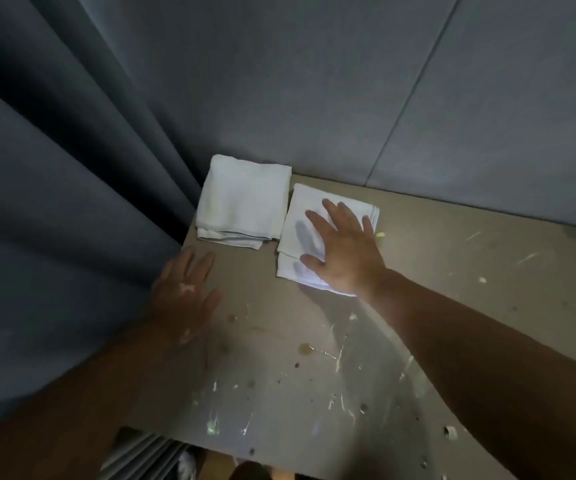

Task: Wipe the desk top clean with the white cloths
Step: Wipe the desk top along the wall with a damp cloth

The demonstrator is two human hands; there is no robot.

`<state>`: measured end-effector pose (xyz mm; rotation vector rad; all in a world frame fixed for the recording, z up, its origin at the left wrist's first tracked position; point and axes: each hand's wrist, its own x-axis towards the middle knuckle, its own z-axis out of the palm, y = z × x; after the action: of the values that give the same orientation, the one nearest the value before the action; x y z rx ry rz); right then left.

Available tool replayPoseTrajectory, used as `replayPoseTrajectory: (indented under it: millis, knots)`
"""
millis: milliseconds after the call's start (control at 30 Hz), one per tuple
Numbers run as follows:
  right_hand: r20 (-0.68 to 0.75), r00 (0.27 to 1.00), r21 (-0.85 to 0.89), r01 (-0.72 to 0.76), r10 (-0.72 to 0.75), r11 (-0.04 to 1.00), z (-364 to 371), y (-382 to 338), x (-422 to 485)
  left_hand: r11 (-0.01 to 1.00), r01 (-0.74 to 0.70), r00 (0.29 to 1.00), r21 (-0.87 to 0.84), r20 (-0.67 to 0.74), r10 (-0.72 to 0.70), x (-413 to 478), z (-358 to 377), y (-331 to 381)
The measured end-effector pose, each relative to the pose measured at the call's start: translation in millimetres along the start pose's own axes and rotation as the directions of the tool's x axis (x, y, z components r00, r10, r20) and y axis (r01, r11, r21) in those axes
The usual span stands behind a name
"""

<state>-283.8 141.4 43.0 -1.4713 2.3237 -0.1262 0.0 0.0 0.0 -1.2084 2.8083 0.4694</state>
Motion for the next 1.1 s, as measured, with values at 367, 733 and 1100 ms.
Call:
replayPoseTrajectory:
  millis: [367,733,1100]
  knots:
    - [-0.058,0.993,-0.040,-0.106,0.104,0.994,63,-16,11,0.969,-0.219,0.949,0.118,-0.206,0.239,31,34,-29]
    - [0.008,0.999,-0.174,-0.033,0.035,0.984,42,12,49,0.974,-0.223,0.949,0.032,-0.219,0.225,31,30,-25]
    - [-0.226,0.960,-0.087,-0.187,0.164,0.979,37,13,77,0.975,-0.212,0.943,0.061,-0.248,0.220,29,33,-24]
